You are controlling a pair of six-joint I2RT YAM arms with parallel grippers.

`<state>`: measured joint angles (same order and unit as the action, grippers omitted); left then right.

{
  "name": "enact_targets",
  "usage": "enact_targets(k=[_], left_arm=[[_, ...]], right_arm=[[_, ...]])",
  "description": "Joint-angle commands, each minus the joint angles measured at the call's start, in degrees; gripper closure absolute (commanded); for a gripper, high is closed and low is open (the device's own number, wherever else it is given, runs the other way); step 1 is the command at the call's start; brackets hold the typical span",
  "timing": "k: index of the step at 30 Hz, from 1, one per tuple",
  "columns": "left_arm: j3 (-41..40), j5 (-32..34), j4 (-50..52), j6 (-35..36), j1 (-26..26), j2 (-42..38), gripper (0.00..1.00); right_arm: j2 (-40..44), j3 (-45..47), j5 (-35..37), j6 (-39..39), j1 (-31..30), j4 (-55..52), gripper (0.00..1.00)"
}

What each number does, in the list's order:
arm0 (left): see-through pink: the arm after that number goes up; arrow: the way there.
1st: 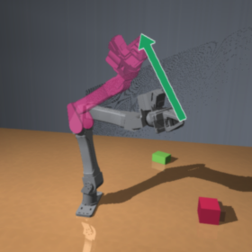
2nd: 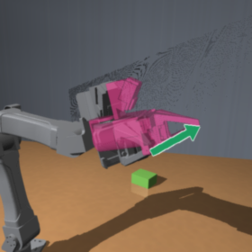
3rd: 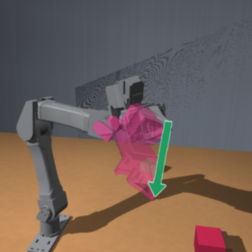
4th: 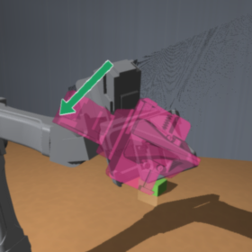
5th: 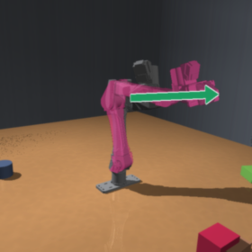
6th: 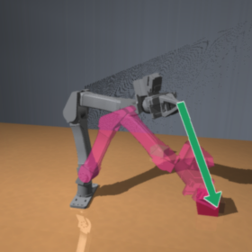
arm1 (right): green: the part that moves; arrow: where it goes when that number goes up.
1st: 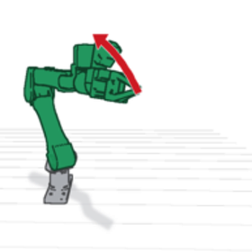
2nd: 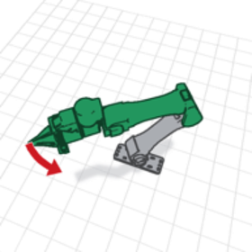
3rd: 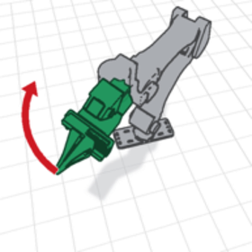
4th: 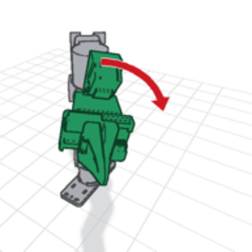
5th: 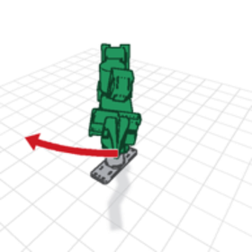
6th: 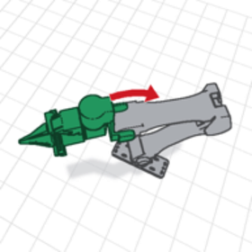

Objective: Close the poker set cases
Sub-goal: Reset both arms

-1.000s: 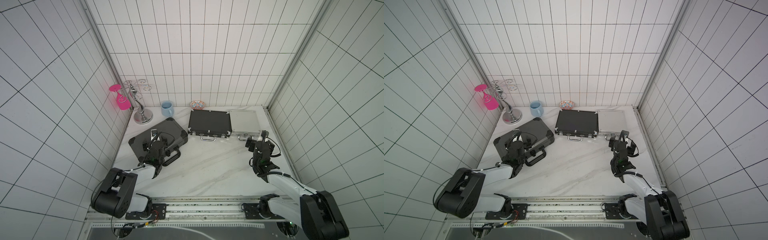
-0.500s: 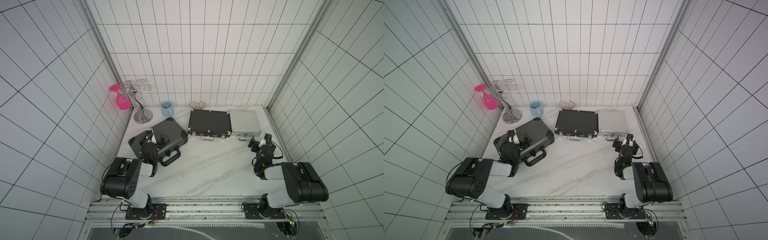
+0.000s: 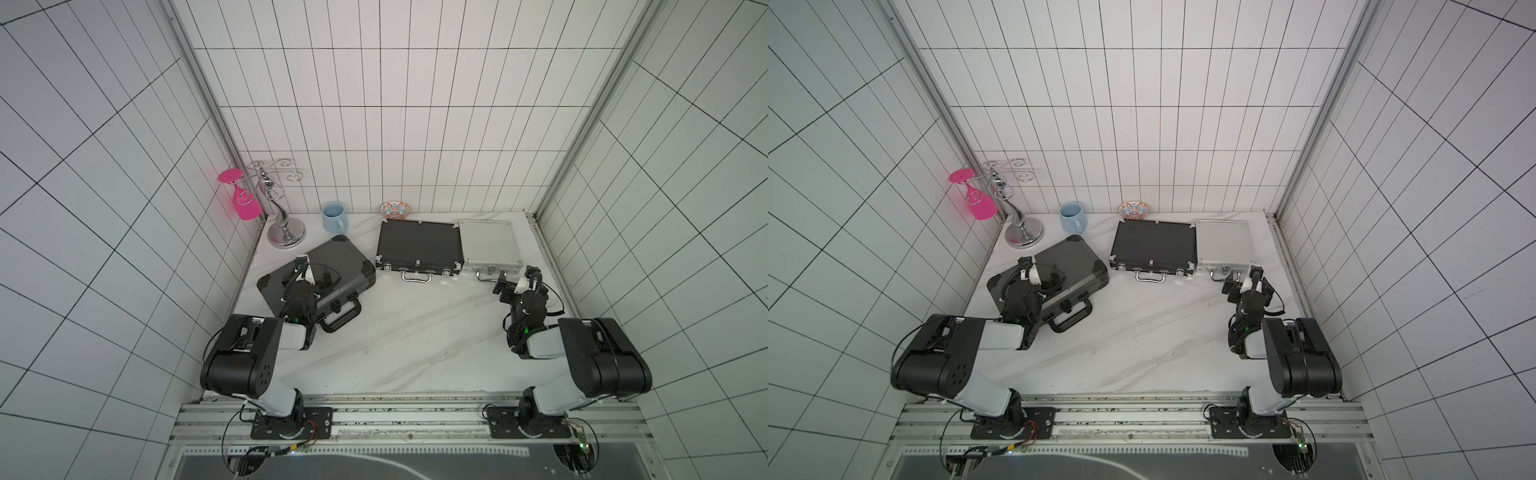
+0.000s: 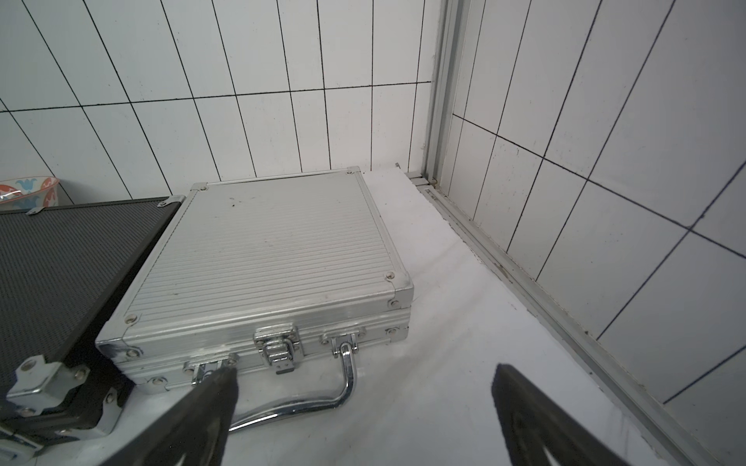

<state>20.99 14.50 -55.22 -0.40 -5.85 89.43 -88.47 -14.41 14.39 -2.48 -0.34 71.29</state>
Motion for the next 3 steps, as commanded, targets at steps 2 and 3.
enact_targets(k=[2,3], left_arm=[[0.5,-0.6,1.9,1.1,-0.1,-0.2,0.03],[0.5,-0.6,2.0,1.1,-0.1,-0.3,0.03]], right_arm=[[-0.2,0.5,-0.6,0.6,0.6,2.4,0.0],[0.0,0.7,-0.5,0.7,0.7,2.5,0.0]])
